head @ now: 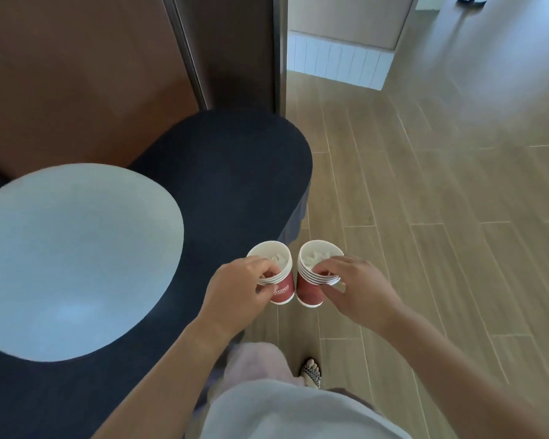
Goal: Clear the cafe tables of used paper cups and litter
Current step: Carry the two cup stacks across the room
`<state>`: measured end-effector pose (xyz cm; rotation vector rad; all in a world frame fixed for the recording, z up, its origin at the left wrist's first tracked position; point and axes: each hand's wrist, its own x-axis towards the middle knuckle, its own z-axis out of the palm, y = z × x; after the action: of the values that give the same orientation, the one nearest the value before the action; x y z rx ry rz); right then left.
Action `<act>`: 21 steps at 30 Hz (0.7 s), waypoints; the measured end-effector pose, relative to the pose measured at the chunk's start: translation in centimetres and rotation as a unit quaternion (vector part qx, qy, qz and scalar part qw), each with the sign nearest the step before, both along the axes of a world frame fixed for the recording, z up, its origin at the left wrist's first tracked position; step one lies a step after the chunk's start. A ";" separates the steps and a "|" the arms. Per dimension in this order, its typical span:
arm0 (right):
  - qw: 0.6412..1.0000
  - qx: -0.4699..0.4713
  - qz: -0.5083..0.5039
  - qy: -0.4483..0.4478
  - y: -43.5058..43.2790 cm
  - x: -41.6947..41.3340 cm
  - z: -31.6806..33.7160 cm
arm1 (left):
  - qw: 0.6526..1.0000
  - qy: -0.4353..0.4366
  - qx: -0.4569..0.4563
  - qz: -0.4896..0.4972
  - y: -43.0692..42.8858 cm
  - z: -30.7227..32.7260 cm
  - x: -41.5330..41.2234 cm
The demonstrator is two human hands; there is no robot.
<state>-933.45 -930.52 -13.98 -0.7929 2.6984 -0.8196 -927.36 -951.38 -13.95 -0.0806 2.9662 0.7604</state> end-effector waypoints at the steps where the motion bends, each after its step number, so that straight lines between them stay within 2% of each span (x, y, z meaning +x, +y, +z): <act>1: 1.000 0.006 0.007 -0.006 -0.1 -1.6 -0.3 | 1.000 -0.009 0.000 0.008 0.0 -0.3 -1.0; 12: 0.993 0.068 0.071 -0.063 -5.5 -20.0 -3.1 | 0.997 -0.067 -0.018 0.043 -4.4 -3.8 -18.0; 16: 0.983 0.105 0.126 -0.081 -8.2 -25.8 -4.5 | 0.994 -0.093 -0.024 0.046 -6.4 -4.5 -23.7; 21: 0.973 0.121 0.178 -0.087 -11.6 -32.8 -6.3 | 0.983 -0.165 -0.071 0.027 -8.9 -4.9 -29.4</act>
<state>-966.21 -942.15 -20.23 -1.0473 2.3442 -0.4438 -956.80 -960.26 -18.88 -0.2702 2.7030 0.4837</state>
